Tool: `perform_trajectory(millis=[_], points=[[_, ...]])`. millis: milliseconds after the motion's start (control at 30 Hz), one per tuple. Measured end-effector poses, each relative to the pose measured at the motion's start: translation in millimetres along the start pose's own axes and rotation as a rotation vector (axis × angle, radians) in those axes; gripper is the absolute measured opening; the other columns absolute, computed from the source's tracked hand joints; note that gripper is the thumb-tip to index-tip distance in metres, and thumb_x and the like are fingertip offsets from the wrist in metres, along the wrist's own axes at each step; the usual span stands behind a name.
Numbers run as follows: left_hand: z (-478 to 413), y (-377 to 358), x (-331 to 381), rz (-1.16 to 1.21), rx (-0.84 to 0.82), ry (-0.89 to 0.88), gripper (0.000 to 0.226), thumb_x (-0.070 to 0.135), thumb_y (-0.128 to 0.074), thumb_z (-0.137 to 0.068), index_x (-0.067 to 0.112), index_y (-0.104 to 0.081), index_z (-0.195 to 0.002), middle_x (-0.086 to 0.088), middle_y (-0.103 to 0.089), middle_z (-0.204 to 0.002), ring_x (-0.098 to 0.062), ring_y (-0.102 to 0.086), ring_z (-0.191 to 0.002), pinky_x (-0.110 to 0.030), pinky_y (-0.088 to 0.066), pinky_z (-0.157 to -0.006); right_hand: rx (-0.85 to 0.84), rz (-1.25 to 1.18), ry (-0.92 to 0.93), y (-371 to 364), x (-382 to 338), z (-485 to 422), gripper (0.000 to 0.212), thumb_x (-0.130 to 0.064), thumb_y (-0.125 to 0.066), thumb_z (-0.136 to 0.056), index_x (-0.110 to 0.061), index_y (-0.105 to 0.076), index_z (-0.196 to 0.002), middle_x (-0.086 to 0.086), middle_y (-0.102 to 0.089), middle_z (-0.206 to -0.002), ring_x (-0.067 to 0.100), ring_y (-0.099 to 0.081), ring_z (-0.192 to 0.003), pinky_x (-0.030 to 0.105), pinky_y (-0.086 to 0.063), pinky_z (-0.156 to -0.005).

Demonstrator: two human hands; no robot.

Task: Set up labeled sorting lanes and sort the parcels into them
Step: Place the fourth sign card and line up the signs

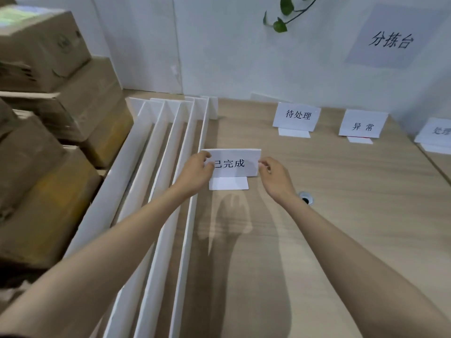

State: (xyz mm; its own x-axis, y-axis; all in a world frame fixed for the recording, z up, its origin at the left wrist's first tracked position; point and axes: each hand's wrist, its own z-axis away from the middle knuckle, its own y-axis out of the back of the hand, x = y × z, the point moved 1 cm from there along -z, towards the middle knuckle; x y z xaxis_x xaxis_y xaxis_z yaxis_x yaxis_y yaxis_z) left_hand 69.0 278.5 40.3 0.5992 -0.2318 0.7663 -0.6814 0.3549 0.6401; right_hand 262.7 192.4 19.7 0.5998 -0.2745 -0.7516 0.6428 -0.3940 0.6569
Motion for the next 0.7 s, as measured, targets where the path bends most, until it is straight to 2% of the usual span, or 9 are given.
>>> perform_trajectory(millis=[100,167,233,300,400,467,600,700], points=[[-13.8,-18.8,-11.1,0.019,-0.044,0.098,0.040,0.020,-0.041,-0.097,0.006,-0.042,-0.134,-0.010,-0.051,-0.123,-0.018,-0.050,-0.096,-0.027,-0.039,-0.076,0.001,-0.023,-0.048,-10.9,13.3,-12.2,0.023,-0.017,-0.044,-0.096,-0.011,-0.063,-0.107,0.006,-0.064,-0.109,0.023,-0.056,-0.101,0.029,-0.040,-0.078],[-20.6,-32.5,-19.9,0.027,-0.071,0.160,0.038,0.017,-0.041,-0.096,0.005,-0.042,-0.133,-0.010,-0.051,-0.111,-0.017,-0.052,-0.083,-0.027,-0.041,-0.067,-0.004,-0.025,-0.074,-17.8,22.5,-21.2,0.023,-0.016,-0.043,-0.096,-0.010,-0.063,-0.108,0.007,-0.064,-0.110,0.023,-0.056,-0.101,0.027,-0.038,-0.077],[-28.0,-44.7,-30.3,0.025,-0.085,0.203,0.030,0.015,-0.041,-0.095,0.006,-0.045,-0.124,-0.010,-0.051,-0.105,-0.013,-0.050,-0.073,-0.022,-0.037,-0.055,-0.019,-0.019,-0.092,-24.4,32.8,-32.2,0.024,-0.016,-0.043,-0.096,-0.010,-0.062,-0.109,0.008,-0.064,-0.111,0.023,-0.056,-0.101,0.026,-0.036,-0.075],[-36.6,-53.3,-41.8,0.020,-0.079,0.259,0.018,0.016,-0.043,-0.094,0.013,-0.045,-0.111,-0.012,-0.051,-0.107,-0.015,-0.050,-0.074,-0.021,-0.035,-0.053,-0.031,-0.010,-0.109,-30.8,43.7,-42.6,0.024,-0.015,-0.043,-0.096,-0.010,-0.062,-0.110,0.009,-0.063,-0.112,0.024,-0.056,-0.103,0.026,-0.035,-0.075],[-50.7,-61.2,-57.7,0.002,-0.029,0.318,0.015,0.018,-0.045,-0.089,0.013,-0.046,-0.104,-0.016,-0.053,-0.111,-0.030,-0.057,-0.094,-0.028,-0.043,-0.066,-0.041,-0.007,-0.111,-39.2,58.1,-58.7,0.028,-0.012,-0.045,-0.095,-0.008,-0.061,-0.117,0.012,-0.059,-0.122,0.027,-0.053,-0.115,0.022,-0.034,-0.082],[-59.5,-65.3,-65.7,-0.037,-0.012,0.329,0.023,0.018,-0.044,-0.088,0.007,-0.050,-0.108,-0.021,-0.053,-0.113,-0.036,-0.055,-0.099,-0.034,-0.043,-0.075,-0.037,-0.026,-0.109,-43.3,63.9,-68.2,0.031,-0.006,-0.045,-0.093,-0.008,-0.060,-0.120,0.011,-0.054,-0.128,0.024,-0.047,-0.122,0.019,-0.031,-0.088],[-74.9,-68.0,-71.4,-0.116,-0.019,0.321,0.042,0.017,-0.043,-0.090,0.008,-0.045,-0.131,-0.015,-0.044,-0.130,-0.032,-0.050,-0.113,-0.036,-0.041,-0.091,-0.062,-0.084,-0.156,-52.5,76.3,-85.2,0.038,0.001,-0.041,-0.089,-0.009,-0.060,-0.120,0.009,-0.048,-0.132,0.020,-0.044,-0.124,0.017,-0.031,-0.090],[-87.2,-69.7,-77.1,-0.135,0.006,0.301,0.045,0.016,-0.045,-0.088,0.009,-0.044,-0.132,-0.015,-0.046,-0.131,-0.027,-0.042,-0.124,-0.037,-0.039,-0.100,-0.088,-0.124,-0.220,-58.6,82.6,-96.2,0.037,0.001,-0.039,-0.088,-0.008,-0.058,-0.119,0.007,-0.046,-0.134,0.014,-0.046,-0.109,0.019,-0.034,-0.083]])
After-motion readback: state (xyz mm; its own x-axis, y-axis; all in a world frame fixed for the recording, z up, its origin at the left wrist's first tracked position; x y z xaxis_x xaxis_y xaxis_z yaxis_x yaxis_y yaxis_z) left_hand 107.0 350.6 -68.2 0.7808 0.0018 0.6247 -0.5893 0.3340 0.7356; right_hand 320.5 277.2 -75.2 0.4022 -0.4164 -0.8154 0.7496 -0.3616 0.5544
